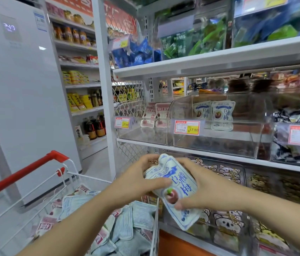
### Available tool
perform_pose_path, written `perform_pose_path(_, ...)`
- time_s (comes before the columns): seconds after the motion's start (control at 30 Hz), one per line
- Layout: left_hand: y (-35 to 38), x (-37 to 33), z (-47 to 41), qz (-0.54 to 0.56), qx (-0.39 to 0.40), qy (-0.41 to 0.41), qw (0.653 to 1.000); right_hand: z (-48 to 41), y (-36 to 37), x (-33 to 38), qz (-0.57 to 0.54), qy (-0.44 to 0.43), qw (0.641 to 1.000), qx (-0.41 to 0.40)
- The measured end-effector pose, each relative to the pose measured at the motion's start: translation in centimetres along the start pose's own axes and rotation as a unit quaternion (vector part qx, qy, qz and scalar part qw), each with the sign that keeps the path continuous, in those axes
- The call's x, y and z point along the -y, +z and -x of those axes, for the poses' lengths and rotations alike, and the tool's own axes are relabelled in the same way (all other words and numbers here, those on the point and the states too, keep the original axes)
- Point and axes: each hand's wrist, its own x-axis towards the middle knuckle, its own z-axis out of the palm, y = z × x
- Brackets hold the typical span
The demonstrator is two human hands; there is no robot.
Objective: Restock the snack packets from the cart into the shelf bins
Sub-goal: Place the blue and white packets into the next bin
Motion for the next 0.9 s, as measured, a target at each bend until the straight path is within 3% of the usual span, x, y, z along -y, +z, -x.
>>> perform_pose_path(0.13,1.2,0.8,-0.1,0.149,-0.112,-0.023,0.982,0.2,0.1,-0.6,-0.087,0.029,0.991,-0.092)
perform_pose_path(0.5,1.7,-6.7,-4.3,-0.067,-0.044,0.037,0.996,0.2,-4.7,2.0,0.046,-0.031,0.990,-0.130)
perform_pose_path(0.63,1.1,-11.3,-7.3,-0.124,0.037,0.050,0.990,-0.5,-8.9,2.6,0.102,-0.029,0.985,-0.137)
perform_pose_path(0.77,1.4,-14.1,-11.4,-0.093,0.078,0.038,0.992,-1.1,-12.7,3.2,0.143,-0.070,0.975,-0.156)
perform_pose_path(0.9,2.3,-14.9,-15.4,-0.022,0.091,-0.013,0.996,-1.1,-17.2,2.8,0.203,-0.020,0.966,-0.162)
